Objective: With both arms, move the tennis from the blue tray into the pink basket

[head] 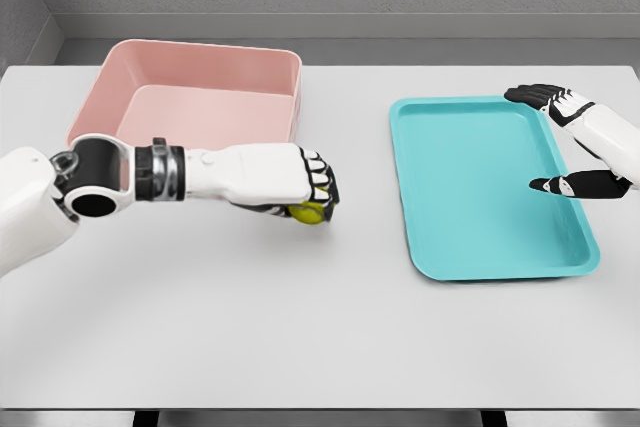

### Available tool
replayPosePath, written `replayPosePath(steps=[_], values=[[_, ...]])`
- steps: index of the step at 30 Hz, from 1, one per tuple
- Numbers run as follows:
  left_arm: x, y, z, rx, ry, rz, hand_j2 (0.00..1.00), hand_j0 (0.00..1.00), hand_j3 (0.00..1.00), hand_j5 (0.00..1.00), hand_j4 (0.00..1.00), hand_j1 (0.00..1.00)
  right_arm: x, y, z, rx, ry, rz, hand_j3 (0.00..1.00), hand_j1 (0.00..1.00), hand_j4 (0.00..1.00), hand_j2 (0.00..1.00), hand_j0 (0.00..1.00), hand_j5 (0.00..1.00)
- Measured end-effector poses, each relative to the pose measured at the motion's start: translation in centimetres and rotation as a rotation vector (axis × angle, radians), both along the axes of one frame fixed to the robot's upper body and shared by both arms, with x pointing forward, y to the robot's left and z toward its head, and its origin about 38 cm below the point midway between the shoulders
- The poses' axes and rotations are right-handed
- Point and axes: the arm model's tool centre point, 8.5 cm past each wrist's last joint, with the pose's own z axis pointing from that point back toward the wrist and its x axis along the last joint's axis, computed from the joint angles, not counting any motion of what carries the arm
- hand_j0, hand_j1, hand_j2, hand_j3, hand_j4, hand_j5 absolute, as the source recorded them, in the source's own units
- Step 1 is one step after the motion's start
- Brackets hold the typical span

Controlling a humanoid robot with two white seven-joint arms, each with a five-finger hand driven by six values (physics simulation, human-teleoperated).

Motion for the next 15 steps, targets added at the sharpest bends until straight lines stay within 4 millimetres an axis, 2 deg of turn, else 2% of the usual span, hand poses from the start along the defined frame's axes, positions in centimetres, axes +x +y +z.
replayPosePath(steps=[10, 15], values=[[0.9, 1.4, 2.6, -0.029, -0.043, 0.032, 0.57, 0.57, 0.57, 0.57, 0.57, 0.57, 0.0, 0.0, 0.0, 0.001, -0.001, 0.000, 1.00, 1.00, 1.00, 1.00, 1.00, 1.00], [1.5, 3.1, 3.8, -0.048, -0.047, 0.074, 0.57, 0.57, 0.57, 0.57, 0.57, 0.57, 0.0, 0.0, 0.0, 0.000, 0.000, 0.000, 1.00, 1.00, 1.00, 1.00, 1.00, 1.00]])
